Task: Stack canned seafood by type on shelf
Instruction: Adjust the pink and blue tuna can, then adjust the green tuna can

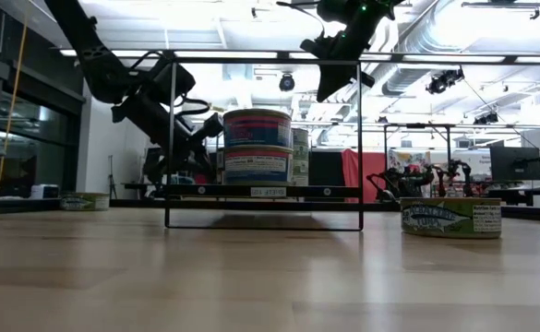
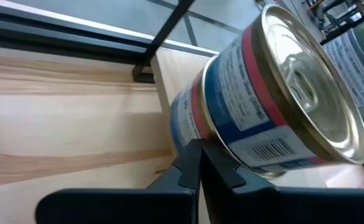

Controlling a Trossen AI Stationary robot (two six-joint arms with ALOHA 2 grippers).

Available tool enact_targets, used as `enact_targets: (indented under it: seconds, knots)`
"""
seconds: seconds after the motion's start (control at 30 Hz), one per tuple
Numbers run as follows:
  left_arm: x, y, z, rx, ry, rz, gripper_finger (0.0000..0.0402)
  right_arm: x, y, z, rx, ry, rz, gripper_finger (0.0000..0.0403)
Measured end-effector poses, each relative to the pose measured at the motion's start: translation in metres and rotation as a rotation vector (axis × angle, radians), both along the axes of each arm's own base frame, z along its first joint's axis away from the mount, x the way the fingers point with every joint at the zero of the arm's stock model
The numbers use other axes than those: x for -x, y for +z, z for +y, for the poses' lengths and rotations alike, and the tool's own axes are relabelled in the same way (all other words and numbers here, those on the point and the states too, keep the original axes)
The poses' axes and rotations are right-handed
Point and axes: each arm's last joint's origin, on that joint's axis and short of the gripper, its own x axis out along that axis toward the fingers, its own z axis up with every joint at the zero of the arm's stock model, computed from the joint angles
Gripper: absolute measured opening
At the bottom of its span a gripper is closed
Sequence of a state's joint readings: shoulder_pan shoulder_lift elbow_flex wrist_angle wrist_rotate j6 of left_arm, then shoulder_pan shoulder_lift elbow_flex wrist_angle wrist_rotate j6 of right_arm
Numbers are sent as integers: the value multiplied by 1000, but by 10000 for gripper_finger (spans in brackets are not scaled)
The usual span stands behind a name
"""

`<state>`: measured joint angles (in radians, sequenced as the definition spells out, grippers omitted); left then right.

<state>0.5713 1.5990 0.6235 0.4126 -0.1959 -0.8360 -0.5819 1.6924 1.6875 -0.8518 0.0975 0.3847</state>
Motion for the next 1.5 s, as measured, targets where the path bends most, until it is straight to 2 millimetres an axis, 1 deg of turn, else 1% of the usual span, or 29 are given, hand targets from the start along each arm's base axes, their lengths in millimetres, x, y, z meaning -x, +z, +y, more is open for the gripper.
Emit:
enact_targets:
  seconds: [0.13,0.33,0.53,0.6,0.7,0.8,0.87,0.93,0.97,1.03,1.1,1.2,1.3,1.4,1.5]
  knots:
    - [-5,-1,1,-1,3,6,0,0,0,0,1,0,-2,0]
    - [-16,-9,8,30,2,20,0,0,0,0,2,0,-2,0]
    - [-23,-5,13,3,-16,18,0,0,0,0,-4,-2,-7,0]
    - [-21,-3,11,14,-47,42,0,2,1,3,-28,47,-2,0]
    - [-12,4,6,31,-76,131,0,15,6,15,-98,150,47,0]
    - [1,21,-4,-9,-144,211,0,24,10,41,-175,248,129,0]
    - [10,35,-15,-40,-192,211,0,22,8,62,-198,318,169,0]
    - [20,45,-31,-73,-241,188,0,17,-1,83,-228,389,178,0]
    - [24,49,-40,-94,-264,168,0,13,-9,92,-249,421,181,0]
    - [34,50,-59,-118,-297,123,0,4,-31,109,-271,483,183,0]
    - [43,45,-75,-102,-308,60,0,-3,-58,119,-266,513,186,0]
    - [53,41,-97,-111,-322,-63,0,-12,-87,121,-238,467,96,0]
    - [59,42,-112,-139,-337,-142,0,-13,-115,120,-224,421,52,0]
    - [60,48,-121,-177,-362,-190,0,-14,-136,116,-158,373,51,0]
    - [60,54,-126,-209,-391,-230,0,-20,-152,111,-151,359,25,0]
